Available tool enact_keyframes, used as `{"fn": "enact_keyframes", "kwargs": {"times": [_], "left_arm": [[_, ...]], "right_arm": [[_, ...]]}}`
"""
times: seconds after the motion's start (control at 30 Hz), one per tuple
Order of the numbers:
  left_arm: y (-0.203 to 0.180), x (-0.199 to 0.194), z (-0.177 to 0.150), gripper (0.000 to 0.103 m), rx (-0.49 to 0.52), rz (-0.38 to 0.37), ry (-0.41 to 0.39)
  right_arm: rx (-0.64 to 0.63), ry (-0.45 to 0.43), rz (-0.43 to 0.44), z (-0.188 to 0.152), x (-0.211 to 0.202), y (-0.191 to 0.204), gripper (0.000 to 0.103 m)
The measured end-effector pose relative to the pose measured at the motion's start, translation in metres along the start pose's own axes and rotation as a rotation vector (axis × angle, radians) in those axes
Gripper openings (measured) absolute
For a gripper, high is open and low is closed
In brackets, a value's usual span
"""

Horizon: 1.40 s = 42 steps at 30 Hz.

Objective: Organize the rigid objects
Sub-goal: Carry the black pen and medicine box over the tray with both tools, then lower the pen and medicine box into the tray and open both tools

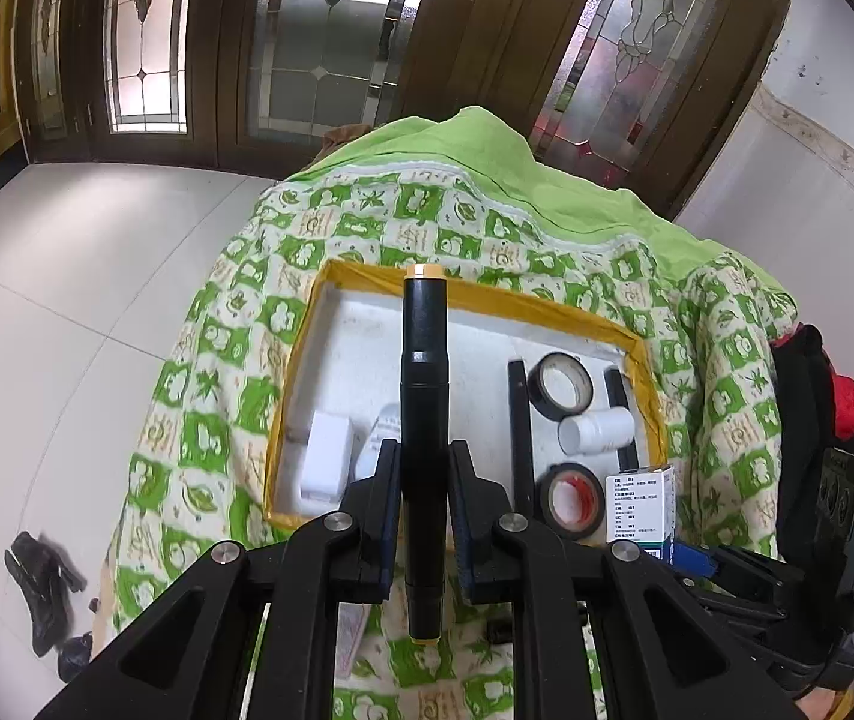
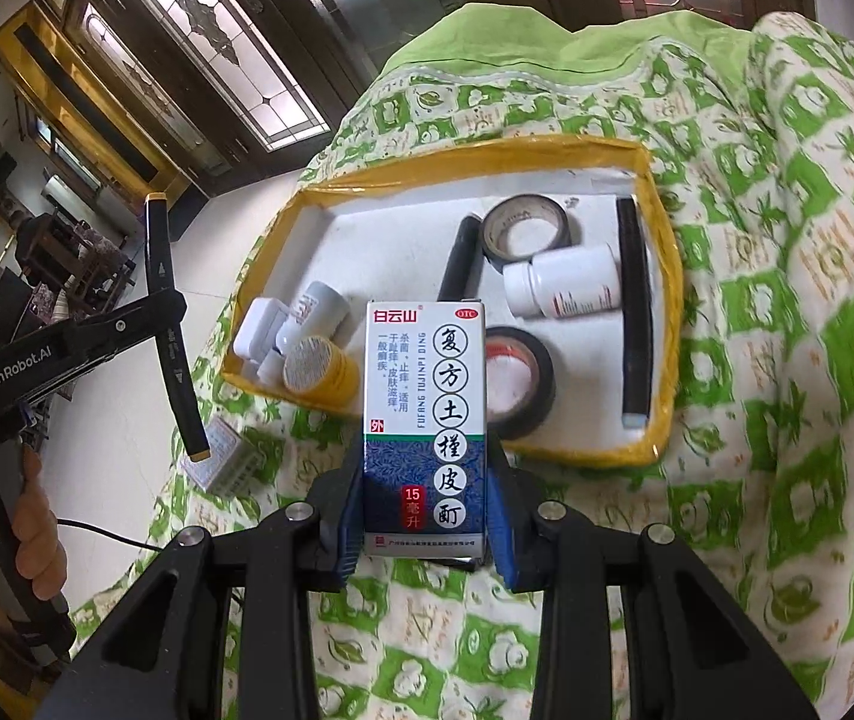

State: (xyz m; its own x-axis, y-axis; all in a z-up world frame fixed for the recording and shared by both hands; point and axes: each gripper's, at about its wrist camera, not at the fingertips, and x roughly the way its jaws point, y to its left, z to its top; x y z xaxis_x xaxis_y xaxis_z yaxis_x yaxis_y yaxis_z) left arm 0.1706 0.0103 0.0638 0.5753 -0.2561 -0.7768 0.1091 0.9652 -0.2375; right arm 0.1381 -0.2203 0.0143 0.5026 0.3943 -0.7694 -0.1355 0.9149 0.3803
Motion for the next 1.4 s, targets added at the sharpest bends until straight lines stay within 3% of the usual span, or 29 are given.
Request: {"fn": "enact_keyframes", "kwargs": {"times": [0.53, 1.4], "left_arm": [[0.002, 0.037, 0.051, 0.014, 0.07, 0.074, -0.006], [0.02, 0.11, 0.053, 0.014, 0.067, 0.109, 0.081]], "right_arm": [[-0.028, -0.001, 0.002, 0.041, 0.036, 0.02, 0.033], [-0.011, 0.045, 0.029, 0.079, 0.098, 0.024, 0.033]]}}
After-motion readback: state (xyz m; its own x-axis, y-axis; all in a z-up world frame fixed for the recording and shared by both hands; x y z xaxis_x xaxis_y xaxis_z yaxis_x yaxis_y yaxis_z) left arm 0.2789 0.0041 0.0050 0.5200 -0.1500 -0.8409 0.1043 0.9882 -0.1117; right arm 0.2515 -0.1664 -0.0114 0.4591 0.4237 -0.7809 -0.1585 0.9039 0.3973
